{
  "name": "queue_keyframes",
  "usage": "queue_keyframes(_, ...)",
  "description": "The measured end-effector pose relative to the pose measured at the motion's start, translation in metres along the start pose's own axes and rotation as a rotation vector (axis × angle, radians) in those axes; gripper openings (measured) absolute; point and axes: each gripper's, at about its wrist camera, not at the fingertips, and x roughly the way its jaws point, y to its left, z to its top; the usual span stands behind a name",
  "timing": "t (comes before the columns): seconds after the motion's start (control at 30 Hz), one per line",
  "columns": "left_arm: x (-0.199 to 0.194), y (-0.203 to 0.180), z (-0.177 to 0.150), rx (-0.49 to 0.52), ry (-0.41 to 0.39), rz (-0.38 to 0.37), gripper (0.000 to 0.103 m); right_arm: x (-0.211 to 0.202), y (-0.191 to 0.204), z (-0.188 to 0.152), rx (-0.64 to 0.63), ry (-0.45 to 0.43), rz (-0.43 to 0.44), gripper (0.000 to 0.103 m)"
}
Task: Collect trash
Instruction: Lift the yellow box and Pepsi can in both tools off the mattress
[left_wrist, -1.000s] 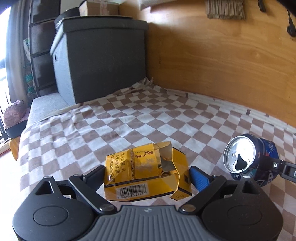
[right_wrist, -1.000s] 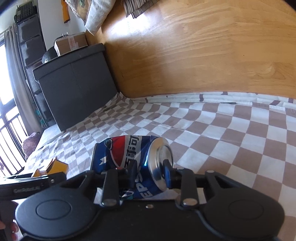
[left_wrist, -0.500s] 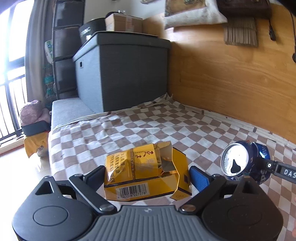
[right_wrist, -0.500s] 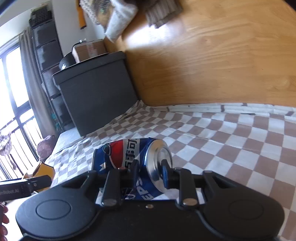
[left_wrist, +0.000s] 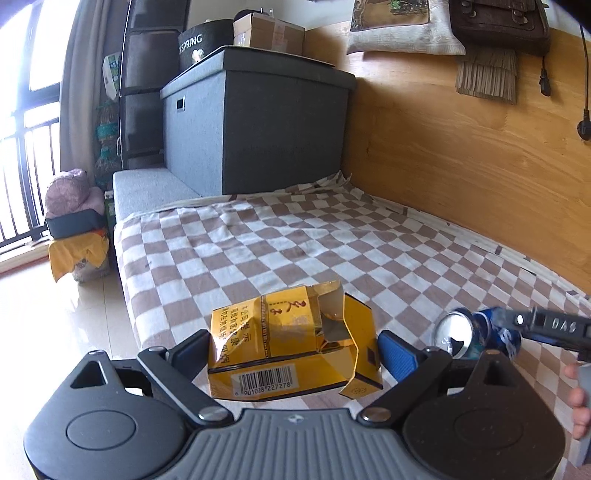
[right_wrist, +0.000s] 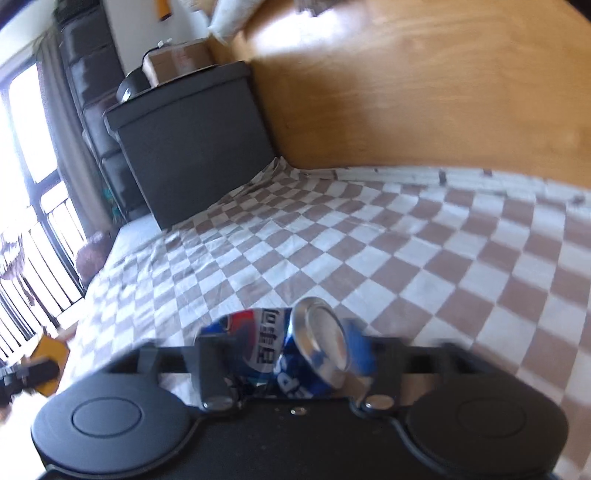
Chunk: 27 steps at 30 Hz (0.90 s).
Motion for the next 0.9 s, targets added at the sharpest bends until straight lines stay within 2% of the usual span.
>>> queue_keyframes(0.03, -0.002, 0.001, -0.003, -0.006, 0.001, -0.007, 0.095, 0.000, -0.001, -0.001, 0.021, 0.000, 0.015, 0.103)
queue_keyframes(0.1, -0.005, 0.003, -0.007, -0.020, 0.004, -0.019, 0.095, -0.001, 0.000, -0.003, 0.034, -0.005, 0.020, 0.103)
queue_keyframes(0.23, -0.010, 0.008, -0.014, -0.046, 0.009, -0.041, 0.095, 0.001, 0.023, -0.006, -0.056, -0.014, -0.034, 0.103)
queue_keyframes(0.53, -0.017, 0.018, -0.023, -0.081, 0.027, -0.044, 0.095, 0.030, 0.061, -0.010, -0.184, 0.046, -0.134, 0.103)
queue_keyframes(0.6, -0.020, 0.021, -0.023, -0.085, 0.026, -0.045, 0.095, 0.034, 0.066, -0.011, -0.225, 0.070, -0.172, 0.090)
queue_keyframes(0.63, -0.022, 0.021, -0.023, -0.088, 0.024, -0.045, 0.095, 0.034, 0.068, -0.011, -0.239, 0.076, -0.182, 0.088)
queue_keyframes(0.73, -0.029, 0.024, -0.021, -0.097, 0.013, -0.045, 0.095, 0.027, 0.067, -0.011, -0.242, 0.093, -0.162, 0.084)
queue_keyframes(0.9, -0.043, 0.028, -0.018, -0.112, -0.007, -0.044, 0.095, 0.005, 0.070, -0.010, -0.254, 0.072, -0.158, 0.081)
